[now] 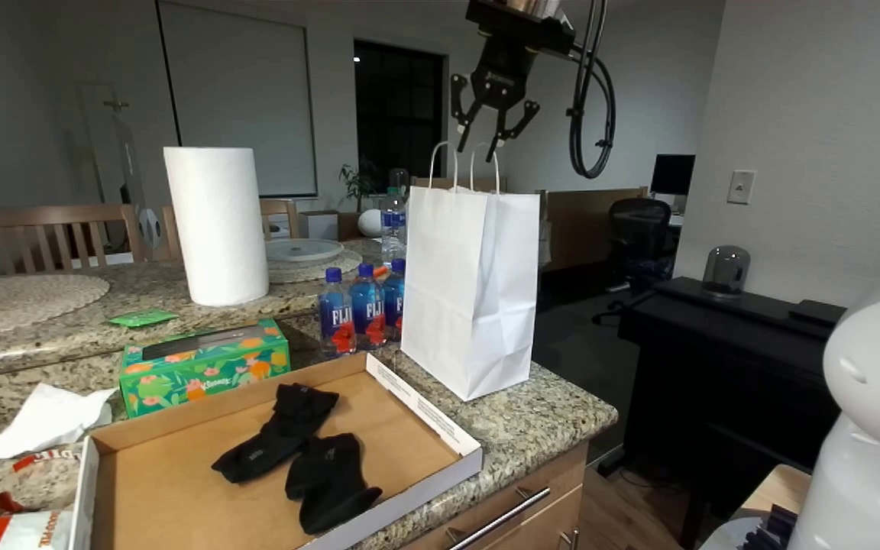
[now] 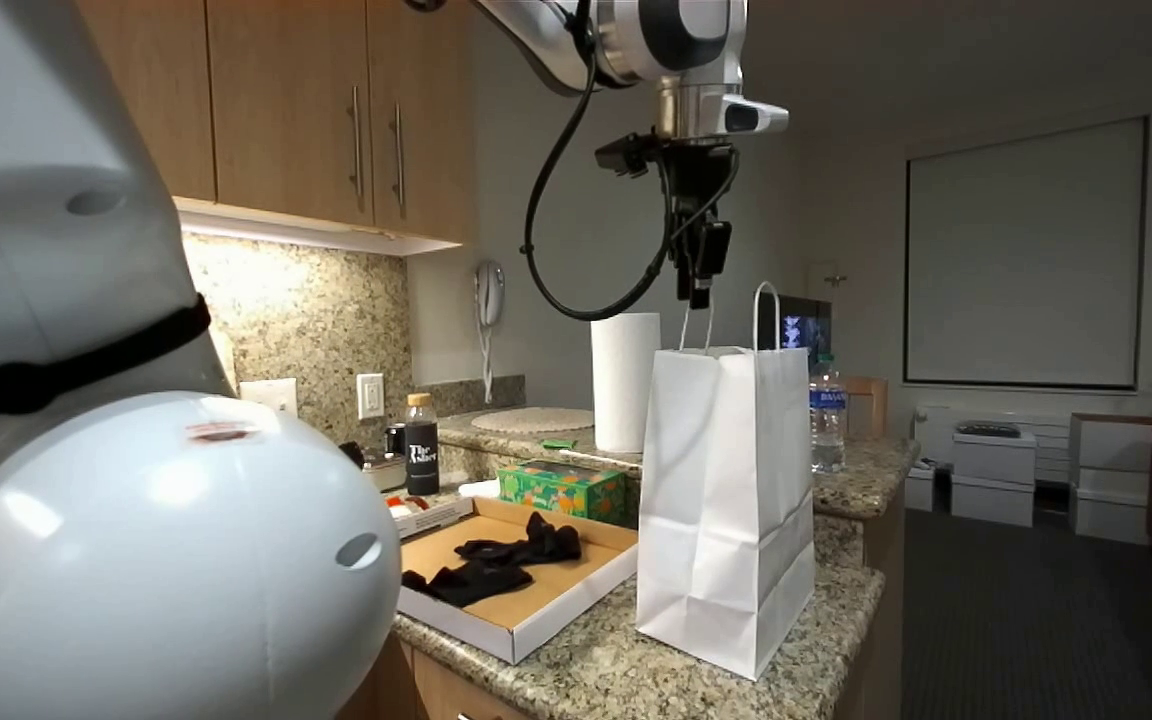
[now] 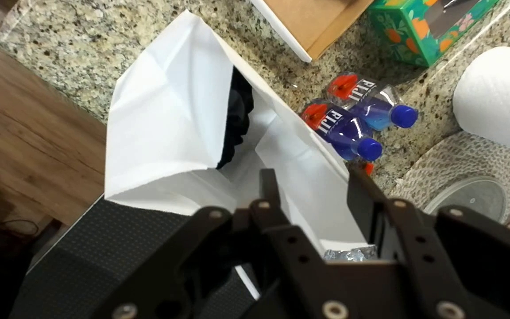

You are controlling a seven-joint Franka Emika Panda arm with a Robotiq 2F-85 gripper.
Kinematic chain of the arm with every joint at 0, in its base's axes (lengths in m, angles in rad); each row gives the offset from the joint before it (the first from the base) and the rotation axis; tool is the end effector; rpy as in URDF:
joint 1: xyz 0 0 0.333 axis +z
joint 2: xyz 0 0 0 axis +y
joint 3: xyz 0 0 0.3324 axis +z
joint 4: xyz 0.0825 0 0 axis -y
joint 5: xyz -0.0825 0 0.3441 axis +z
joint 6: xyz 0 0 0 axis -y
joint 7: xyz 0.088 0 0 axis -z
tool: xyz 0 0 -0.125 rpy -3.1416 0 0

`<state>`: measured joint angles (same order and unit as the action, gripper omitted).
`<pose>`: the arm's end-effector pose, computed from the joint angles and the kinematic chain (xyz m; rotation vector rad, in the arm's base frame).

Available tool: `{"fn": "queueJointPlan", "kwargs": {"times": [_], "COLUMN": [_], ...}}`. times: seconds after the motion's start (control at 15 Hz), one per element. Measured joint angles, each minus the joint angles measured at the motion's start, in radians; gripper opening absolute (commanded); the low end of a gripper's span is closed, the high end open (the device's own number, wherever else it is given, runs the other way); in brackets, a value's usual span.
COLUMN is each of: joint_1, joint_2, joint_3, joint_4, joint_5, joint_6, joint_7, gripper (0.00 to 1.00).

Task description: Pick up all the socks from the cover box and put them in the paper bag

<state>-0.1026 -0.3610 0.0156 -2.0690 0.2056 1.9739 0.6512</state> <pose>0.4298 -0.0199 0.6119 -2.6450 1.1090 -0.2907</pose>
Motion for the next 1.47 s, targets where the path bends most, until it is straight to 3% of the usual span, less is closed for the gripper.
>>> {"fn": "queueJointPlan", "kwargs": {"times": [0.2, 0.33, 0.53, 0.87, 1.2, 1.47], "joint_1": [0.001, 0.013, 0.074, 0.187, 0.298, 0.333], "joint_2": [0.000, -0.011, -0.057, -0.069, 0.127, 0.346], "joint_3": [-0.006, -0.006, 0.026, 0.187, 0.305, 0.313], "joint_4": [0.000, 0.000, -0.009, -0.068, -0.118, -0.117], "joint_5": [0.001, 0.026, 0.040, 0.037, 0.038, 0.038], "joint_6": [0.000, 0.000, -0.022, -0.033, 0.077, 0.201], "joint_7": [0.000, -0.028, -0.094, -0.099, -0.140, -0.198], "gripper": [0.95, 1.00, 1.00, 1.00, 1.00, 1.00]}}
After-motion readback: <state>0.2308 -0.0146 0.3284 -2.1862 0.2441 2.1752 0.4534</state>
